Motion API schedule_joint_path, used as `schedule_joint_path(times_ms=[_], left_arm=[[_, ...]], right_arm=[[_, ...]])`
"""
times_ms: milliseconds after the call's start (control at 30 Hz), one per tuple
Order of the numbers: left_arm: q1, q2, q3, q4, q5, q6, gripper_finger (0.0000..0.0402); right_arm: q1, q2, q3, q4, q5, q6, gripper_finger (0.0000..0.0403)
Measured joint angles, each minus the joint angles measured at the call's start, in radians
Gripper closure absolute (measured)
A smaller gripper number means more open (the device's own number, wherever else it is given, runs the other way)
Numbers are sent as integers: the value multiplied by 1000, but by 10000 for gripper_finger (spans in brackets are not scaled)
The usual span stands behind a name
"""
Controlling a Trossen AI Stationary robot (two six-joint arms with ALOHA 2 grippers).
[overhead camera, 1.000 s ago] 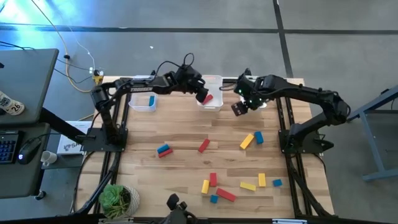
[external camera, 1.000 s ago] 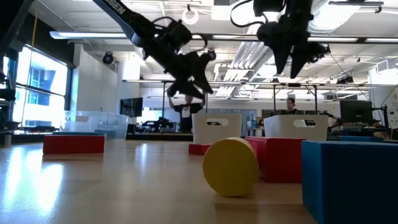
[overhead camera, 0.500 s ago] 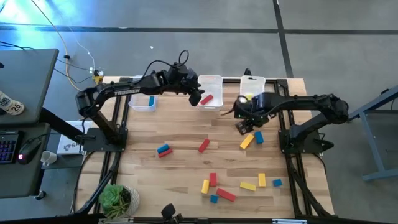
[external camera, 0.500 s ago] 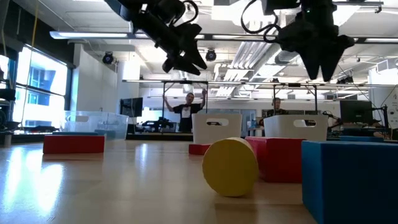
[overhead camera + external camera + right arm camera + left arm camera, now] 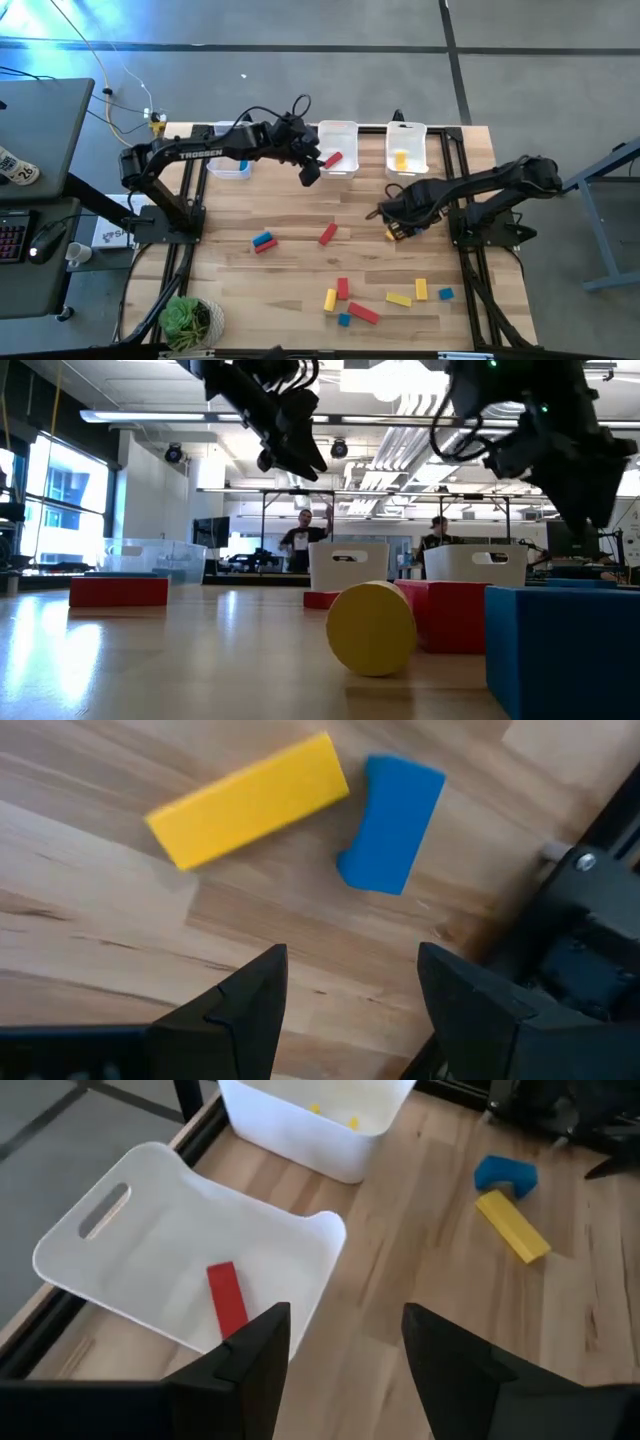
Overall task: Sort & place blocks by color
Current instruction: Put the blue block into the transparent bin
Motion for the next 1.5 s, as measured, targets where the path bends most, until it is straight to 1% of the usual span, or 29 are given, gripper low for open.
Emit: schedule_joint_path(times_ms=[200,600,733,933,1100,1167,1233,1433,1500], left_arm=[[-35,0,0,1,-80,10,222],[-64,0,0,3,-113,-61,222],[-64,1,0,4,-141,-63,222],[-64,1,0,10,-154,-67,222],[-64,1,0,10,-159,-98,222],[-64,1,0,10,-159,-99,222],[-64,1,0,10,-159,-99,222],[-64,1,0,10,-158,-145,222],[-64,1,0,10,-143,-149,222]], right_arm=[[18,0,-76,56,7,9,192],[-21,-1,-166,153,56,-29,192],[-39,-1,-215,204,56,-30,192],[-46,-1,-265,282,56,-29,192],[-53,-1,-296,341,62,-23,193],[-60,-1,-303,347,64,-13,200],[-67,-1,-309,347,63,-11,216],[-77,-1,-312,341,29,-53,295],[-77,-1,-310,340,23,-56,296]])
